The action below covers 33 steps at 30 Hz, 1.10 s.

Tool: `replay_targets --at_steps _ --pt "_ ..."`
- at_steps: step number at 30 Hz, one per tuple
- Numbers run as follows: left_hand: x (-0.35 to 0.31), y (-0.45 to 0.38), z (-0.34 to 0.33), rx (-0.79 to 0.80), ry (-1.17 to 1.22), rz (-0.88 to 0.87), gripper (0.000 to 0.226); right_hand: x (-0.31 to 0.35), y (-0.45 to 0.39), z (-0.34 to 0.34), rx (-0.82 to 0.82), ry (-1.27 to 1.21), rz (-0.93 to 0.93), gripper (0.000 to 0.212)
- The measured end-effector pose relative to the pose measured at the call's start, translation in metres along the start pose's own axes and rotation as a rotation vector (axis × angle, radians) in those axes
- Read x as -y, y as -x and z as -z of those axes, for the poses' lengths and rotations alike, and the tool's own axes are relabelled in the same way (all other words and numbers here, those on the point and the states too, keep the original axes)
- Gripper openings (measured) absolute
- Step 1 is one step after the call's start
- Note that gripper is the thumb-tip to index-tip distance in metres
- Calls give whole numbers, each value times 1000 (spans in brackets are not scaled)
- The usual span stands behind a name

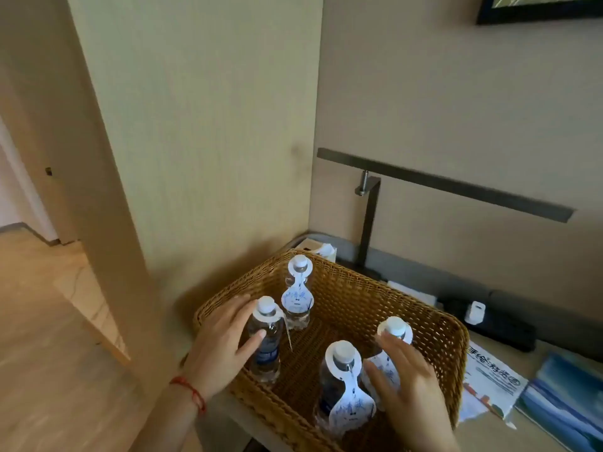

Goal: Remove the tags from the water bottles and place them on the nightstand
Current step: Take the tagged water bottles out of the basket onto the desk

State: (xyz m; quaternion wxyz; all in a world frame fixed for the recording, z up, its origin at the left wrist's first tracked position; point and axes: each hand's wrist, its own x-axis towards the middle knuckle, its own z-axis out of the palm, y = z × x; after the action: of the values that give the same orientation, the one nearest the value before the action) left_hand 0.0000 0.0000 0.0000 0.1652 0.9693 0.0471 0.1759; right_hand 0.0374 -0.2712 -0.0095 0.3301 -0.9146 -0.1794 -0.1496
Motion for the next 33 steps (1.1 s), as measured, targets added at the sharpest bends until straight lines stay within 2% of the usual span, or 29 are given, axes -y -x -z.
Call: replay_targets --at_steps 3,7,9,12,17,24,29,33 --pt "19 -25 -10 -31 84 -119 52 10 -4 -19 -91 -16 -93 41" --pt "40 -54 -20 32 178 -235 72 24 -9 -41 -185 4 -196 38" --pt "50 -63 -25 39 264 -279 67 31 -9 -51 -224 22 -235 35" --pt "59 -74 -33 112 406 -288 42 40 -6 -63 -259 2 -330 33" --pt "69 -84 -43 230 579 -302 41 51 -4 -76 -310 -135 -455 33" --pt "69 -94 -53 245 722 -273 30 47 -9 -86 -261 -309 -606 33" --pt "71 -96 -56 264 792 -171 30 44 -11 -83 -212 -349 -599 34" --pt "70 -97 -58 217 785 -178 25 41 -14 -86 -276 -219 -511 30"
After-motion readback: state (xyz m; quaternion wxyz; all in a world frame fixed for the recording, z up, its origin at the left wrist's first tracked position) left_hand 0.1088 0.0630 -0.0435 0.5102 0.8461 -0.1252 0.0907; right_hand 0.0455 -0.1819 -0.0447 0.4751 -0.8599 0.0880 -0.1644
